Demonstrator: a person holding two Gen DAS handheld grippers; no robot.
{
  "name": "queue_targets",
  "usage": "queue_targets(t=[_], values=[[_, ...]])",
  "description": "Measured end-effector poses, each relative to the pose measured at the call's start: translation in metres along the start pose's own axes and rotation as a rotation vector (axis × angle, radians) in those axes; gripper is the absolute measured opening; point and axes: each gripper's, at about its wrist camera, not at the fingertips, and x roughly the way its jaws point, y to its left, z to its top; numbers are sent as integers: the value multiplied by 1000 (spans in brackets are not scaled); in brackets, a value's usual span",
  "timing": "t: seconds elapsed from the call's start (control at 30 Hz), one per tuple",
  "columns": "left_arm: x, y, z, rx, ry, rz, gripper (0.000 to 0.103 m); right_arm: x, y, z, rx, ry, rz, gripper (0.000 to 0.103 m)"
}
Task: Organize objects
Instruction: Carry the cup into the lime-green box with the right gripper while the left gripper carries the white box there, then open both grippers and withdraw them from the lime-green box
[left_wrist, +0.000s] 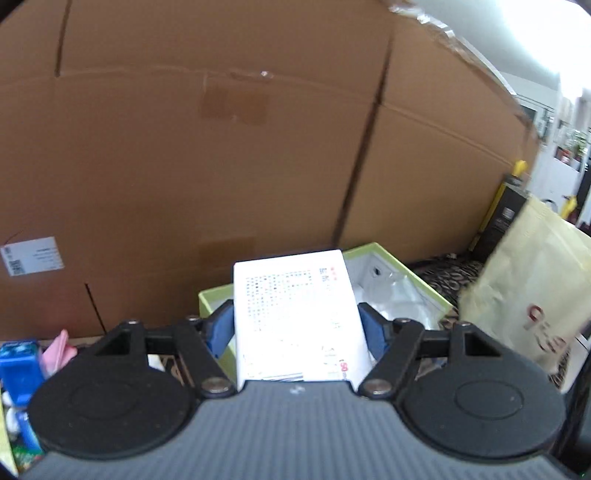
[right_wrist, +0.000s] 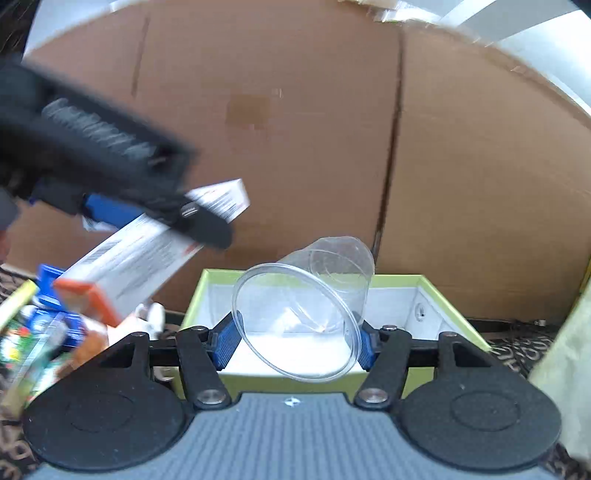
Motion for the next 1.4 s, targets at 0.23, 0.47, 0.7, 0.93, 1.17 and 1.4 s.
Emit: queue_targets(t=[0.23, 0.47, 0.7, 0.93, 1.17, 1.4], values=[[74, 13, 7, -38, 70, 18, 80, 66, -17, 4, 57, 105, 45, 69], [70, 28, -7, -67, 77, 18, 103, 79, -31, -2, 56, 209, -15, 87], [-19, 39, -33, -94, -62, -14, 103, -38, -40, 3, 189, -69, -57, 103], [-106, 51, -97, -87, -125, 50, 103, -103, 0, -31, 279, -101, 75, 103], [-164, 85, -167, -122, -99, 169, 103, -109, 51, -76, 383, -25, 225, 103], [-184, 136, -202, -231, -61, 278, 103, -106, 116, -78, 153, -12, 309, 103]])
